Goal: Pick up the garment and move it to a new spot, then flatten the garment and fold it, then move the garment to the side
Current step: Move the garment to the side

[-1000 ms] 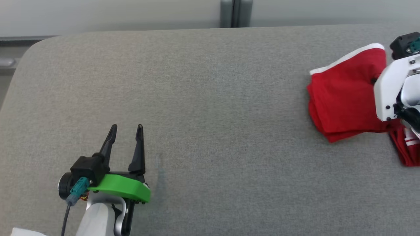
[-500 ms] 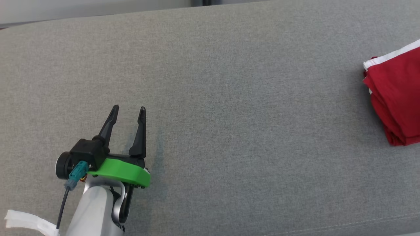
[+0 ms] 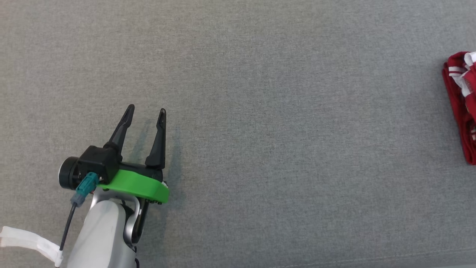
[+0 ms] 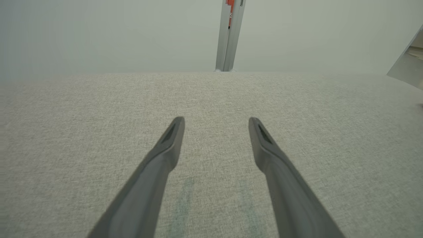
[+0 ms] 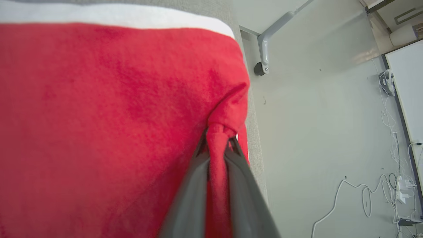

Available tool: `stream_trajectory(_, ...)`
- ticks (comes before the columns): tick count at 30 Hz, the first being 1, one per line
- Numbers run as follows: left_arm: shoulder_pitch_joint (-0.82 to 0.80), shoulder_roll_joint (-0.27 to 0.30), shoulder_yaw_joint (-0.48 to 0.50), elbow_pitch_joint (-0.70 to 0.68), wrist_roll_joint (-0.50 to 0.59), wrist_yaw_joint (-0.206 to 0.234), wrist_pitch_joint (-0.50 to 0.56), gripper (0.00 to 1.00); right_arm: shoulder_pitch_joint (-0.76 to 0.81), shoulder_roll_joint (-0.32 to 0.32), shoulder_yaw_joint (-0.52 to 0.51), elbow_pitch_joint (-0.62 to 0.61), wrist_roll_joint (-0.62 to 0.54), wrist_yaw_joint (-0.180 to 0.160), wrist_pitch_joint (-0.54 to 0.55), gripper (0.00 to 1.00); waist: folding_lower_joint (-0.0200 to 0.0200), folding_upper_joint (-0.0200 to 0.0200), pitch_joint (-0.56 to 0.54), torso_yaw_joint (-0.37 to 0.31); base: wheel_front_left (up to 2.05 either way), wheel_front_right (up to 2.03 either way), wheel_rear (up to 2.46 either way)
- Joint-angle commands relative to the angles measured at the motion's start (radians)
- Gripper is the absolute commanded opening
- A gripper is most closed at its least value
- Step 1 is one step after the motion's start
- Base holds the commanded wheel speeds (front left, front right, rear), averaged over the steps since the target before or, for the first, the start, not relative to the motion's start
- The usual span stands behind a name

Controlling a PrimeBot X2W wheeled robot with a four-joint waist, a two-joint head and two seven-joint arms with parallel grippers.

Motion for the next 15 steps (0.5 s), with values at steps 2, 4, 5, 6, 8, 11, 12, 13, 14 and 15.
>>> stream_trajectory(2, -0.016, 0.012, -0.01, 0.002, 0.002, -0.002, 0.0, 1.0, 0.016, 0.019, -0.054, 0.032, -0.032, -0.002, -0.047, 1.0, 0.0, -0.0001, -0.002, 0.011, 0.0, 0.0, 0.0)
stream_trajectory(4, -0.015, 0.015, -0.015, 0.006, 0.001, -0.002, 0.0, 1.0, 0.024, 0.043, -0.08, 0.055, -0.064, -0.002, -0.07, 1.0, 0.0, -0.0001, -0.011, 0.014, 0.0, 0.0, 0.0)
stream_trajectory(5, -0.012, 0.017, -0.016, 0.009, 0.0, -0.002, 0.0, 1.0, 0.02, 0.052, -0.093, 0.06, -0.078, -0.002, -0.089, 1.0, 0.0, -0.0001, -0.017, 0.014, 0.0, 0.0, 0.0)
stream_trajectory(6, -0.009, 0.017, -0.017, 0.011, 0.0, -0.002, 0.0, 1.0, 0.019, 0.058, -0.102, 0.063, -0.093, -0.002, -0.101, 1.0, 0.0, -0.0001, -0.024, 0.015, 0.0, 0.0, 0.0)
stream_trajectory(8, -0.001, 0.014, -0.016, 0.015, -0.002, -0.002, 0.0, 1.0, 0.024, 0.088, -0.118, 0.064, -0.109, -0.002, -0.138, 1.0, 0.0, -0.0001, -0.044, 0.018, 0.0, 0.0, 0.0)
stream_trajectory(11, 0.016, 0.005, -0.009, 0.021, -0.007, -0.002, 0.0, 1.0, 0.045, 0.134, -0.139, 0.047, -0.1, -0.002, -0.216, 1.0, 0.0, -0.0001, -0.081, 0.026, 0.0, 0.0, 0.0)
stream_trajectory(12, 0.021, 0.002, -0.008, 0.023, -0.009, -0.002, 0.0, 1.0, 0.049, 0.149, -0.142, 0.036, -0.095, -0.002, -0.246, 1.0, 0.0, -0.0001, -0.094, 0.029, 0.0, 0.0, 0.0)
stream_trajectory(13, 0.027, -0.002, -0.007, 0.026, -0.011, -0.002, 0.0, 1.0, 0.057, 0.168, -0.141, 0.023, -0.083, -0.002, -0.282, 1.0, 0.0, -0.0001, -0.109, 0.033, 0.0, 0.0, 0.0)
stream_trajectory(14, 0.031, -0.004, -0.004, 0.028, -0.013, -0.002, 0.0, 1.0, 0.064, 0.188, -0.133, 0.009, -0.074, -0.002, -0.31, 1.0, 0.0, -0.0001, -0.122, 0.035, 0.0, 0.0, 0.0)
stream_trajectory(15, 0.038, -0.007, 0.001, 0.03, -0.013, -0.002, 0.0, 1.0, 0.076, 0.213, -0.129, -0.016, -0.061, -0.002, -0.349, 1.0, 0.0, -0.0001, -0.139, 0.04, 0.0, 0.0, 0.0)
